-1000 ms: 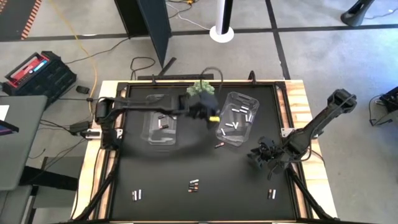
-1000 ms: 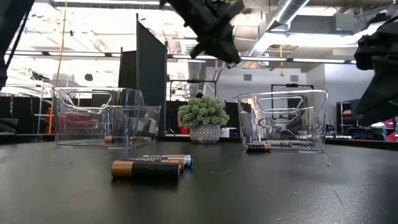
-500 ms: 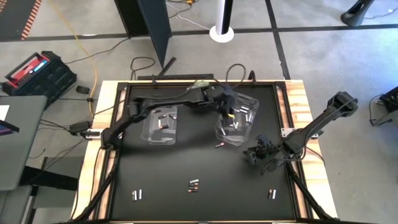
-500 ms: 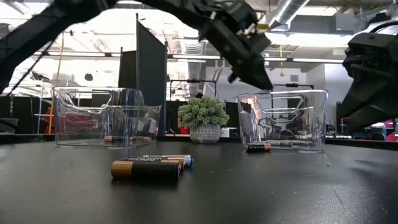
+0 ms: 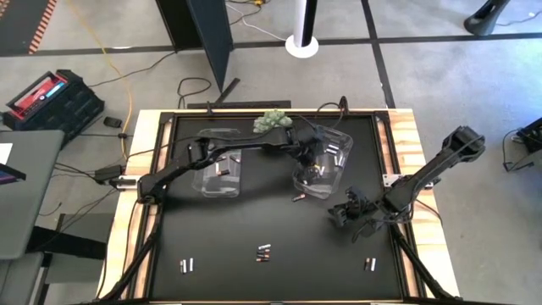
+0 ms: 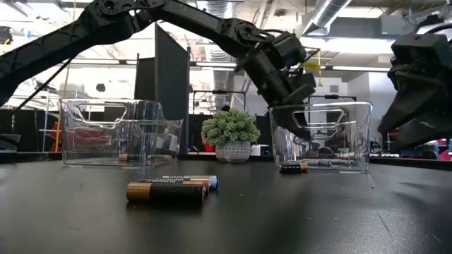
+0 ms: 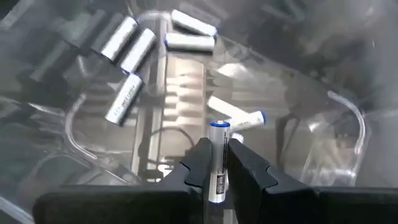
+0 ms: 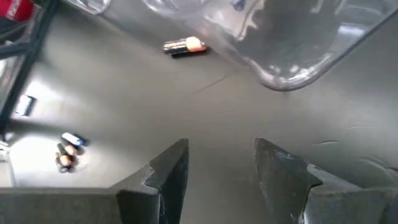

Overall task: Sort batteries
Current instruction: Put the white-blue battery into the right transparent bin

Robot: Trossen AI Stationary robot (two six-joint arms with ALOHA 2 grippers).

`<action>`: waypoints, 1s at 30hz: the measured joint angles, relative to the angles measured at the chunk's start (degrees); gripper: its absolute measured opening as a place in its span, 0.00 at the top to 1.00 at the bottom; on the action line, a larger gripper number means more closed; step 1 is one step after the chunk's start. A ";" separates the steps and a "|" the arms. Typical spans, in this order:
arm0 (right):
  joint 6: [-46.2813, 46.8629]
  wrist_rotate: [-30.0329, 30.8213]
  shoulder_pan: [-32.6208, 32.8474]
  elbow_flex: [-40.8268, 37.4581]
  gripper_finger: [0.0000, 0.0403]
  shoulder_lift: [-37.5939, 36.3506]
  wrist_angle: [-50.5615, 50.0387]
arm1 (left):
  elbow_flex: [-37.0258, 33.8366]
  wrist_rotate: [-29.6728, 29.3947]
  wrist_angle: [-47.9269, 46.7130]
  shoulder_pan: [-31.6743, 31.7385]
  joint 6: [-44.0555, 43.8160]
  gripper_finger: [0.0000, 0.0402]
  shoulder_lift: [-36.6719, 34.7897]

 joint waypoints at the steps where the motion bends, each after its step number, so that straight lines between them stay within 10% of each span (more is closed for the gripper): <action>1: -0.01 0.00 0.00 -0.05 0.50 0.30 0.06 | -0.01 0.01 -0.55 0.00 0.43 0.91 0.02; 30: 0.40 0.02 -0.04 -0.02 0.50 2.15 4.10 | -0.78 -0.59 -2.29 -0.35 -3.17 0.78 0.03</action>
